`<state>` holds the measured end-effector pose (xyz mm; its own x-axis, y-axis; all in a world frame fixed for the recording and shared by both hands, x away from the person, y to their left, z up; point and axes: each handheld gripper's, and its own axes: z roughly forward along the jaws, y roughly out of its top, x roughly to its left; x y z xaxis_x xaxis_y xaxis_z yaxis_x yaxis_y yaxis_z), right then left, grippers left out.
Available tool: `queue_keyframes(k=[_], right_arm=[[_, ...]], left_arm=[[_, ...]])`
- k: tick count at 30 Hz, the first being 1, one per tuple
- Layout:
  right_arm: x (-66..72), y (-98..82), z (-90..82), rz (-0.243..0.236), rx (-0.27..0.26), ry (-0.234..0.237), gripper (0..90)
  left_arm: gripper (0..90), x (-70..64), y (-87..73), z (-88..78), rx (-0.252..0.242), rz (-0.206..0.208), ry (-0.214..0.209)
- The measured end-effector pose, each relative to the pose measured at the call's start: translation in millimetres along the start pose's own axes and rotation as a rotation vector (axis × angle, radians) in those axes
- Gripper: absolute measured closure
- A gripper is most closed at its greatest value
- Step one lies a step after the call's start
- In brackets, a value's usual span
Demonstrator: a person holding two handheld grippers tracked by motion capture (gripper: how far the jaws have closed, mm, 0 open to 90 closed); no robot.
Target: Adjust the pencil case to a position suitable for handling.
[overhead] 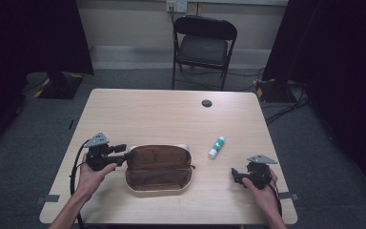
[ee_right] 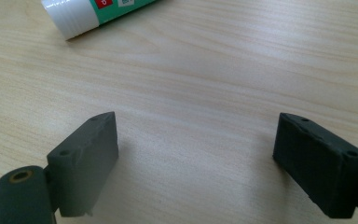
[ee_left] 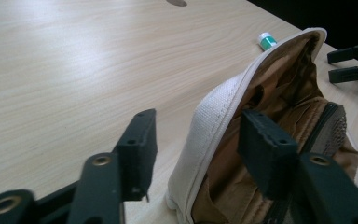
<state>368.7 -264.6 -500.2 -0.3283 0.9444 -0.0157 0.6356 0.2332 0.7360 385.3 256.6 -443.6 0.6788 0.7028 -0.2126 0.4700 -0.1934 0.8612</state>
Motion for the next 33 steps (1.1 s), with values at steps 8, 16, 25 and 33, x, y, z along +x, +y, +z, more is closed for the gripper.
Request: queue_keyframes(k=[8, 16, 25, 33], right_arm=[[0.0, 0.0, 0.0, 0.0, 0.0, 0.0, 12.9], [-0.1, 0.1, 0.0, 0.0, 0.001, 0.002, 12.8], [0.2, 1.0, 1.2, -0.005, 0.0, 0.005, 12.8], [1.0, 1.6, 1.6, -0.003, 0.001, 0.007, 12.9]], left_arm=[[36.3, -4.4, 2.0, -8.6, -0.011, 0.012, -0.026], [34.0, 0.4, 4.8, -22.7, -0.057, -0.028, -0.04], [32.4, 15.9, -6.4, -29.5, 0.012, -0.043, 0.044], [28.1, 32.7, -27.2, -29.6, 0.084, -0.073, 0.122]])
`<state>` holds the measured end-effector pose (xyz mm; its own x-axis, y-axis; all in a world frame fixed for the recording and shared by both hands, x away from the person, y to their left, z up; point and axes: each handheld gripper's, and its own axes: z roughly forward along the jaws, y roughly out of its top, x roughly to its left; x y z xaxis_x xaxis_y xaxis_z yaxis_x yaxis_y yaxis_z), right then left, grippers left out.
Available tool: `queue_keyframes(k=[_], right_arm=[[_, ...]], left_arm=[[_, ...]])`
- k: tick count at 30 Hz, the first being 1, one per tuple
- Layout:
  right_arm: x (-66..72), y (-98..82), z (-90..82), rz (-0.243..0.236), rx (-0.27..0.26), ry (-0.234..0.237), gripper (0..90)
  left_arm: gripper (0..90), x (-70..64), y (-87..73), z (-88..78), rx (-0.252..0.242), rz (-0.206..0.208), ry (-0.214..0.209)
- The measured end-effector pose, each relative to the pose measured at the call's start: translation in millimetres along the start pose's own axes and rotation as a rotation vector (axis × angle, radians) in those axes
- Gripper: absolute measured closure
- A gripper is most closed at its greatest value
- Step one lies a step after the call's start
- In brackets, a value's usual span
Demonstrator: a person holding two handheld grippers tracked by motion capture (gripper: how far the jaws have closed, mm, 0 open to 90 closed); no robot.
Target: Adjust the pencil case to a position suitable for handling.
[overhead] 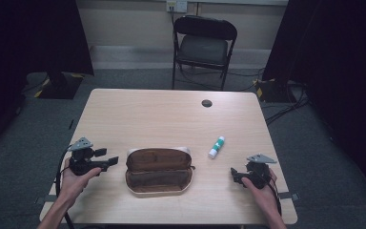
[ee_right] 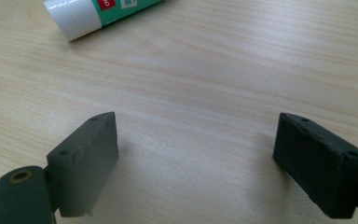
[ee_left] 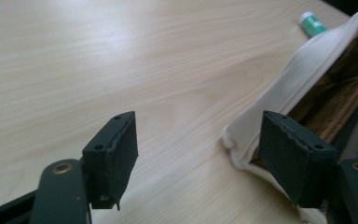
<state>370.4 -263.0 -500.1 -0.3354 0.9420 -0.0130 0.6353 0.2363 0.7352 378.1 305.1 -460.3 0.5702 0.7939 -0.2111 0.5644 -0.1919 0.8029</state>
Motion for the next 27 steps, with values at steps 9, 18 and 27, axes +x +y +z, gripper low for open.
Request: queue_keyframes(k=[9, 18, 27], right_arm=[[9.2, 6.5, 4.6, -0.026, 0.011, 0.028, 14.6], [16.9, 21.1, -1.7, -0.055, 0.017, 0.097, 22.3], [30.9, 54.2, 6.4, -0.135, -0.052, 0.089, 24.9]], left_arm=[[19.1, 17.7, -13.5, 10.3, 0.085, -0.014, 0.094], [18.3, 19.6, -23.8, 19.2, 0.158, 0.039, 0.146], [14.3, 12.3, -26.0, 29.2, 0.143, 0.113, 0.196]])
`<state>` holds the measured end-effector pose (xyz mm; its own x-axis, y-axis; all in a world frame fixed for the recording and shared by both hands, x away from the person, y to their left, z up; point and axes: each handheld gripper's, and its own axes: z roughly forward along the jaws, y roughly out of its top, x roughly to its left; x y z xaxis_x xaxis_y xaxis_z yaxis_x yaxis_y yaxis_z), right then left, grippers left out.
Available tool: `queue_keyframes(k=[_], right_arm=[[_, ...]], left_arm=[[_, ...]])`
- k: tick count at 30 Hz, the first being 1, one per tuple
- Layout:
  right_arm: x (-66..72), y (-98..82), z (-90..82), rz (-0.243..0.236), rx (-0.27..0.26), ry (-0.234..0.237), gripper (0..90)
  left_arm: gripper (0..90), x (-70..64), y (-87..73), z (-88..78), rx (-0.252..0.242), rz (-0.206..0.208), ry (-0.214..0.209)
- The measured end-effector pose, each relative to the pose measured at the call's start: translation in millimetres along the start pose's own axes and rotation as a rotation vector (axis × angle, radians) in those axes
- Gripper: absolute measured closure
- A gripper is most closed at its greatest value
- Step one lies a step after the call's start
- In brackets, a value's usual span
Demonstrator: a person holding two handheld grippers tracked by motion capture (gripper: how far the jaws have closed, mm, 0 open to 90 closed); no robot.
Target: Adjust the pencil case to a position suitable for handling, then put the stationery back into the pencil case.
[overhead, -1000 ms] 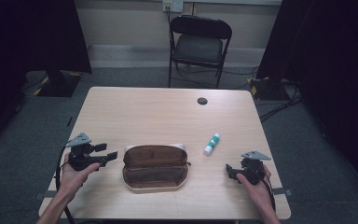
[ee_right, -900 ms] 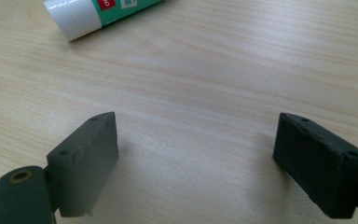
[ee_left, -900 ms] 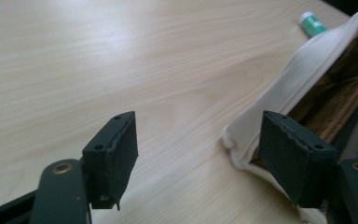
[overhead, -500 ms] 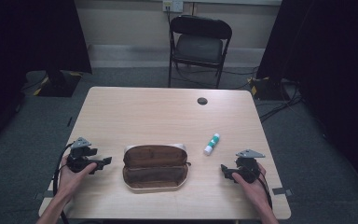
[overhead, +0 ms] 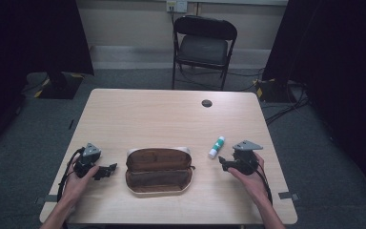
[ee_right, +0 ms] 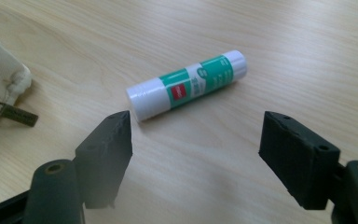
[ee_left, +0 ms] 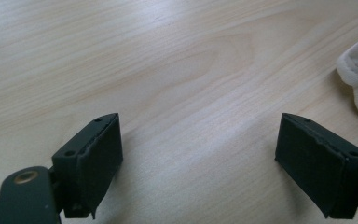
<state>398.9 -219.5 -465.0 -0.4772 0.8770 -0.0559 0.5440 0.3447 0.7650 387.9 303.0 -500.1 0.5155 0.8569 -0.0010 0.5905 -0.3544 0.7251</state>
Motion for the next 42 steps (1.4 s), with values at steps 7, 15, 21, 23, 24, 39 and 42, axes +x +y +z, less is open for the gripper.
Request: queue_keyframes(k=[7, 15, 21, 23, 24, 39, 42], right_arm=[[2.6, 17.2, 17.1, -0.033, -0.008, 0.016, 26.0], [3.1, 30.9, 36.6, 0.009, -0.024, -0.008, 19.8], [1.7, 32.9, 49.8, 0.017, -0.008, -0.024, 21.7], [0.8, 31.7, 54.5, 0.017, 0.003, -0.021, 22.1], [0.1, 30.7, 56.2, 0.025, 0.011, -0.022, 22.4], [-7.2, 21.1, 56.5, 0.032, 0.076, -0.021, 36.4], [-9.7, 20.2, 53.0, 0.047, 0.079, -0.02, 40.1]], left_arm=[[11.2, 1.3, -1.5, 1.3, -0.011, 0.01, -0.003], [5.7, -1.8, 0.2, 3.8, 0.001, 0.006, -0.006], [5.4, -1.6, 0.3, 4.1, 0.002, 0.008, -0.008], [4.4, -1.5, 0.8, 4.5, 0.006, 0.014, -0.006], [3.9, -1.7, 0.9, 4.8, 0.006, 0.014, -0.007], [1.9, -1.7, 1.7, 6.0, 0.011, 0.016, -0.011], [1.9, -1.7, 1.7, 6.0, 0.011, 0.016, -0.011]])
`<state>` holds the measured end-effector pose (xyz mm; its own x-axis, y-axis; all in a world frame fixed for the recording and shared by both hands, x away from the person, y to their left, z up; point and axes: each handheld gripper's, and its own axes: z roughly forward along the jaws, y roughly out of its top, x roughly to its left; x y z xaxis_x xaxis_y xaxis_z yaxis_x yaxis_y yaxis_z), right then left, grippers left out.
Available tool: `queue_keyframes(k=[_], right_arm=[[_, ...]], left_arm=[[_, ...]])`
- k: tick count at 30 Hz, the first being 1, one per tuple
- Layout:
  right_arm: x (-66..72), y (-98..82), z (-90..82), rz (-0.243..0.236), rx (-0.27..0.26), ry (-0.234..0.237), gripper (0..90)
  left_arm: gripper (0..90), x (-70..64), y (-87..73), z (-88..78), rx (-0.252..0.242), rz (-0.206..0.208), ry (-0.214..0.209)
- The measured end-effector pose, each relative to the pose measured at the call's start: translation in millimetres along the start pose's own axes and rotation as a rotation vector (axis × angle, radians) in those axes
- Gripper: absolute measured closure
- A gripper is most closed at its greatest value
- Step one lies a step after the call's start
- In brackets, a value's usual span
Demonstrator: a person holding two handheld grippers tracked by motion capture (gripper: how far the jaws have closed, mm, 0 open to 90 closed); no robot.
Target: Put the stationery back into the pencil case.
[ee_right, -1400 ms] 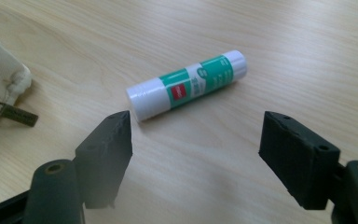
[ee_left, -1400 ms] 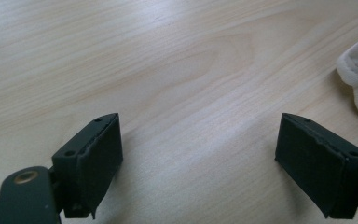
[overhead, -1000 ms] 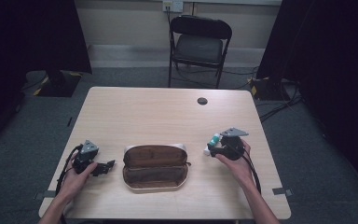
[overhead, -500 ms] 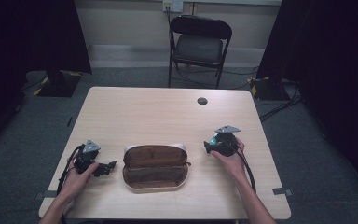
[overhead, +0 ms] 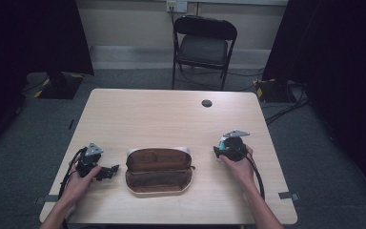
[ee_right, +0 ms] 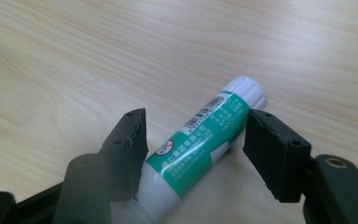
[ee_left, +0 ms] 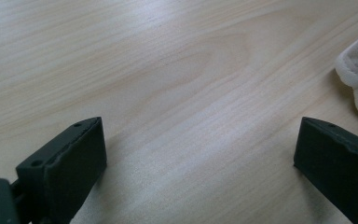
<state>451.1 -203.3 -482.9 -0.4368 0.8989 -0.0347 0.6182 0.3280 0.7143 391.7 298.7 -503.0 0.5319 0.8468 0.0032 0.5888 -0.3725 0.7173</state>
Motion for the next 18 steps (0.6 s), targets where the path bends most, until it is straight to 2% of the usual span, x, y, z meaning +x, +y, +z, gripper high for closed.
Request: queue_keyframes(k=[3, 5, 7, 11, 18], right_arm=[[-1.8, -2.3, -2.1, 0.008, 0.011, 0.006, 44.2], [-2.5, -3.7, -3.5, 0.003, 0.014, 0.017, 49.4], [-2.7, -4.4, -4.9, -0.009, 0.022, 0.009, 54.5], [-4.4, -4.4, -8.3, -0.006, 0.018, 0.012, 64.2], [-6.9, -6.6, -9.3, -0.019, 0.023, 0.059, 63.7]], left_arm=[[1.9, -0.2, -0.1, 0.0, -0.001, -0.002, 0.001], [1.9, -0.3, -0.1, -0.2, 0.001, -0.002, 0.002], [1.9, -0.2, -0.1, -0.1, 0.0, -0.002, 0.001], [1.9, -0.3, -0.1, -0.1, -0.001, -0.002, 0.002], [0.8, -0.1, 0.5, 0.5, 0.004, 0.0, -0.001]])
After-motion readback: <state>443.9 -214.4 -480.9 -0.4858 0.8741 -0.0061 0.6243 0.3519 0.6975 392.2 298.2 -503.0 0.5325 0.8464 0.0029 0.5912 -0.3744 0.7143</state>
